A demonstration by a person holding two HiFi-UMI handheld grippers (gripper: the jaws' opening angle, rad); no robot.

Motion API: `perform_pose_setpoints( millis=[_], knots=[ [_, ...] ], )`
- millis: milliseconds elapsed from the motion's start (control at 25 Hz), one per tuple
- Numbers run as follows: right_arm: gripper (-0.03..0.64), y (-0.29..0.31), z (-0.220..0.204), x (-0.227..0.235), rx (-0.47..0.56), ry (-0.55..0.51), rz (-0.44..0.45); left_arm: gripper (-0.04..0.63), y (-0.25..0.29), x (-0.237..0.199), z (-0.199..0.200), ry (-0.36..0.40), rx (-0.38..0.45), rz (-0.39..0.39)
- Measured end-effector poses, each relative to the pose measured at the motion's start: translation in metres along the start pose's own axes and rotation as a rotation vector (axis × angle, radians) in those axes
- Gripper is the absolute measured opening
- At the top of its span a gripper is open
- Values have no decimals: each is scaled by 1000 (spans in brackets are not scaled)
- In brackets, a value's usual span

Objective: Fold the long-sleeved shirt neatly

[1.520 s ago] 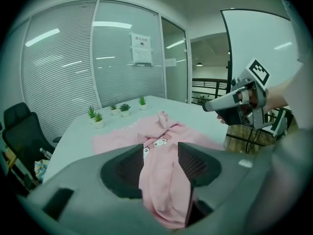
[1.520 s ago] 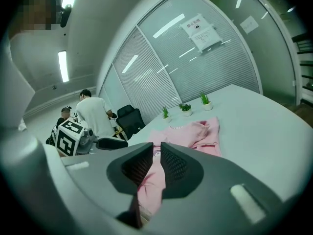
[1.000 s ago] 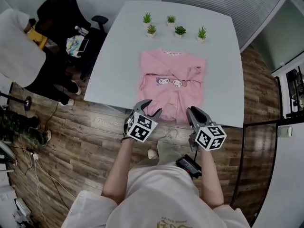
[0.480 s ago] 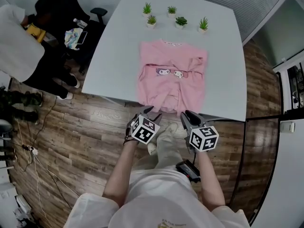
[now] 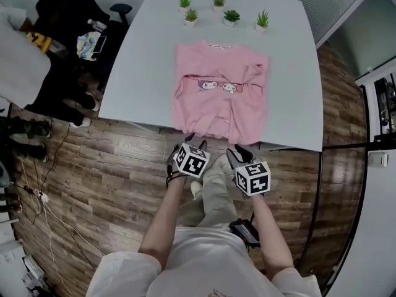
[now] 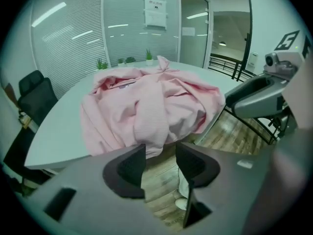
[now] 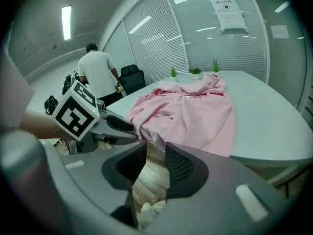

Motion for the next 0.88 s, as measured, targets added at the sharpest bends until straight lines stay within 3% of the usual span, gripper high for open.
perform_pose_setpoints(
  millis=[280, 440, 640, 880],
  knots=[
    [129, -6, -4, 1, 10, 22, -3, 198, 6, 1, 1, 5, 21, 180],
    [126, -5, 1, 0, 15, 8, -15, 84, 4, -10, 0, -53, 43, 265],
    [123, -2, 0, -2, 13, 0, -48, 34, 3, -13, 0, -61, 59, 254],
    [104, 15, -13, -9, -41, 3, -74, 18, -16, -15, -7, -123, 86, 140]
  ],
)
Point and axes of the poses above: the fingertips, and each gripper's own axes: y forward along the fingers, x to its right, z out of its top, the point moved 7 cm from there along -y, backward along the fingers, and after that the axes turned 5 degrees about -y, right-handed, at the moved point
